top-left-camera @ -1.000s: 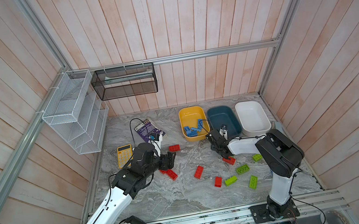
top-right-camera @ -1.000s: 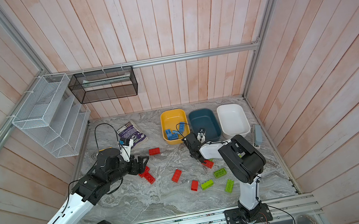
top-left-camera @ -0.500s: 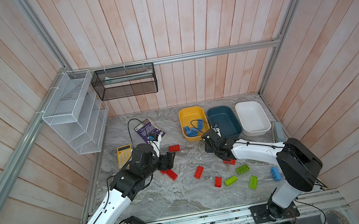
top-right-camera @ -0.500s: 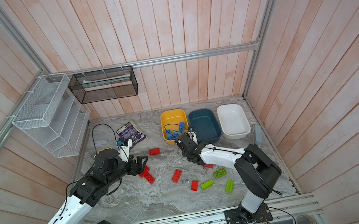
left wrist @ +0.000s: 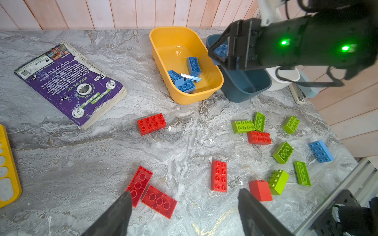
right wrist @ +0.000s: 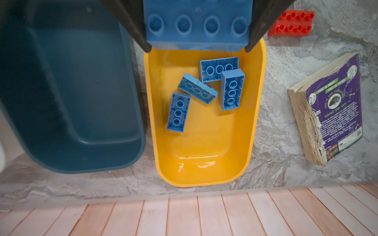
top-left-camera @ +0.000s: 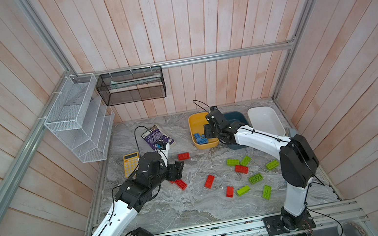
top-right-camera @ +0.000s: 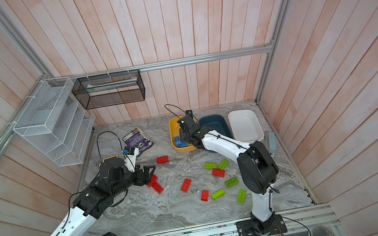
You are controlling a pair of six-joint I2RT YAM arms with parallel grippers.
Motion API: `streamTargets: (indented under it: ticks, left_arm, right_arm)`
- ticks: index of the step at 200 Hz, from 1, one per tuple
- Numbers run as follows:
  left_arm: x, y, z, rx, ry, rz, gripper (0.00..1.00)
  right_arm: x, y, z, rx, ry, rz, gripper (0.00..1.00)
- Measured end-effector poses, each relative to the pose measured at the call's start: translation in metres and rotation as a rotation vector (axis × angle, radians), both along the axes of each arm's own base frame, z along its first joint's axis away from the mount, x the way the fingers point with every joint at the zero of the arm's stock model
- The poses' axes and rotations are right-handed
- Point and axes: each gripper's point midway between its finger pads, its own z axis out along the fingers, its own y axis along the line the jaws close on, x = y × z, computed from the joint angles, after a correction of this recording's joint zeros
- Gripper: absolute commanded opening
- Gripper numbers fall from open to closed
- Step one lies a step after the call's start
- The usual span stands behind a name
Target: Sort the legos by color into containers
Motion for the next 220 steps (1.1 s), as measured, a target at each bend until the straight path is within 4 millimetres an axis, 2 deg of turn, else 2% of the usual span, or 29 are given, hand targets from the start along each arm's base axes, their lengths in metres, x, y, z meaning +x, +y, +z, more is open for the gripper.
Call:
streamTargets:
  ticks: [30,52,94,120,134,148,175,192,205,220]
  left_arm:
    - [0.001,-0.001,-0.003,0.006,0.008,-0.002,0.83]
    - [0.002,-0.002,-0.007,0.017,0.014,-0.009,0.83]
    - [0.002,-0.009,-0.011,0.036,-0.002,-0.052,0.83]
    - [-0.009,-0.036,-0.015,0.065,-0.024,-0.145,0.83]
    - [-0.016,-0.056,-0.021,0.089,-0.028,-0.208,0.83]
    - [-0.022,-0.077,-0.029,0.108,-0.025,-0.268,0.83]
    - [-0.024,-0.118,-0.047,0.133,-0.031,-0.352,0.83]
    - [-0.028,-0.153,-0.062,0.141,-0.040,-0.424,0.84]
    - [-0.031,-0.183,-0.075,0.146,-0.044,-0.486,0.85]
    - [-0.032,-0.219,-0.087,0.149,-0.053,-0.549,0.86]
  right_arm:
    - [0.011,0.009,-0.030,-0.020,0.062,0.031,0.70]
    - [0.013,0.011,-0.043,-0.027,0.094,0.047,0.77]
    - [0.018,0.008,-0.037,-0.002,0.101,0.067,0.90]
    - [0.015,0.005,-0.023,0.018,0.098,0.072,0.91]
    - [0.013,0.004,-0.002,0.048,0.076,0.082,0.91]
    - [0.009,0.002,0.032,0.097,0.028,0.097,0.91]
    - [-0.006,-0.016,0.122,0.214,-0.112,0.119,0.91]
    - [-0.019,-0.034,0.176,0.286,-0.200,0.131,0.91]
    - [-0.026,-0.045,0.210,0.324,-0.256,0.137,0.91]
    - [-0.035,-0.048,0.242,0.362,-0.309,0.159,0.91]
